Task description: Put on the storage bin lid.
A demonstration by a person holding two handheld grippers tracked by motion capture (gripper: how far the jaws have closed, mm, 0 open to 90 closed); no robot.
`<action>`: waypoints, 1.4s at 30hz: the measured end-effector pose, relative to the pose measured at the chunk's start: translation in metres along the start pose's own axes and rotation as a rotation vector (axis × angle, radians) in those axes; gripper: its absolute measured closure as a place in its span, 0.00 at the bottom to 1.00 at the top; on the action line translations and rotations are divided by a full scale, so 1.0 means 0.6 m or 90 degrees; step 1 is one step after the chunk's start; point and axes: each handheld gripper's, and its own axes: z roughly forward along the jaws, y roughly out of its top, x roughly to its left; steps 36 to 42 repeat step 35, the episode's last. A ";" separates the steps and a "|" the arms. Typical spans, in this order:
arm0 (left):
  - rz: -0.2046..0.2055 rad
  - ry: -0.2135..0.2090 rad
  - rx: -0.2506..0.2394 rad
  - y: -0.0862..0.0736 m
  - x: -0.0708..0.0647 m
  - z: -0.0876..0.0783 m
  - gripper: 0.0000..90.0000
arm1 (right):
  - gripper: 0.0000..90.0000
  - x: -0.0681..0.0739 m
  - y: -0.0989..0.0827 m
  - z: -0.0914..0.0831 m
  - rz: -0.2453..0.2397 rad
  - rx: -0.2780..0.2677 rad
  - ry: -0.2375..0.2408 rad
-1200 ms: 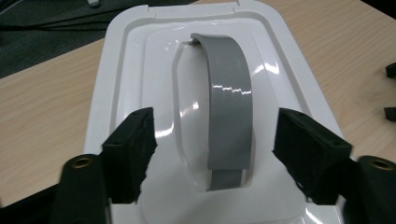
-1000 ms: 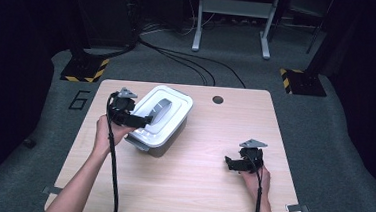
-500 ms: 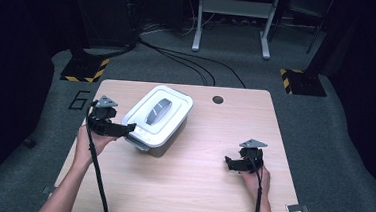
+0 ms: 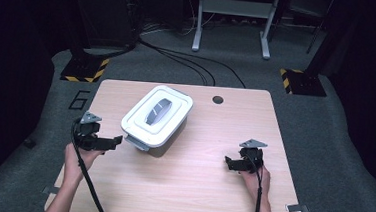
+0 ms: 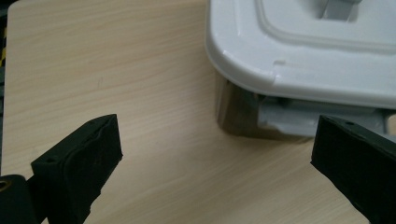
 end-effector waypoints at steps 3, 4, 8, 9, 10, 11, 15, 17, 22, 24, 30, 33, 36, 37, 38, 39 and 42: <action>0.000 0.012 0.022 -0.023 0.008 0.010 0.00 | 0.07 0.000 0.000 0.000 0.000 0.000 0.000; -0.003 0.019 0.024 -0.035 0.011 0.016 0.00 | 0.07 0.000 0.000 0.000 0.000 0.000 0.000; -0.015 0.021 0.052 -0.066 0.021 0.033 0.00 | 0.07 0.000 0.000 0.000 0.000 0.000 0.000; -0.013 0.024 0.060 -0.073 0.022 0.039 0.00 | 0.07 0.000 0.000 0.000 0.000 0.000 0.000; -0.014 0.024 0.066 -0.081 0.024 0.045 0.00 | 0.07 0.000 0.000 0.000 0.000 0.000 0.000; -0.009 0.023 0.076 -0.091 0.025 0.053 0.00 | 0.07 0.000 0.000 0.000 0.000 -0.001 0.000; 0.002 0.026 0.098 -0.120 0.024 0.077 0.00 | 0.07 0.000 0.000 0.000 0.000 0.000 0.000; 0.004 0.025 0.110 -0.133 0.025 0.088 0.00 | 0.07 0.000 0.000 0.000 0.000 0.000 0.000; 0.006 0.049 0.086 -0.152 0.023 0.093 0.00 | 0.07 0.000 0.000 0.000 0.000 0.000 0.000; 0.003 0.052 0.058 -0.158 0.023 0.094 0.00 | 0.07 0.000 0.000 0.000 0.000 0.000 0.000; 0.003 0.047 0.027 -0.168 0.025 0.093 0.00 | 0.07 0.000 0.000 0.000 0.000 -0.001 0.000; 0.004 0.045 0.021 -0.169 0.023 0.094 0.00 | 0.07 0.001 0.000 0.000 0.000 0.001 0.000; 0.001 0.049 0.018 -0.169 0.021 0.095 0.00 | 0.07 0.001 0.000 0.000 0.002 0.000 0.001; 0.001 0.049 0.018 -0.169 0.021 0.095 0.00 | 0.07 0.001 0.000 0.000 0.002 0.000 0.001; 0.001 0.049 0.018 -0.169 0.021 0.095 0.00 | 0.07 0.001 0.000 0.000 0.002 0.000 0.001; 0.001 0.049 0.018 -0.169 0.021 0.095 0.00 | 0.07 0.001 0.000 0.000 0.002 0.000 0.001; 0.001 0.049 0.018 -0.169 0.021 0.095 0.00 | 0.07 0.001 0.000 0.000 0.002 0.000 0.001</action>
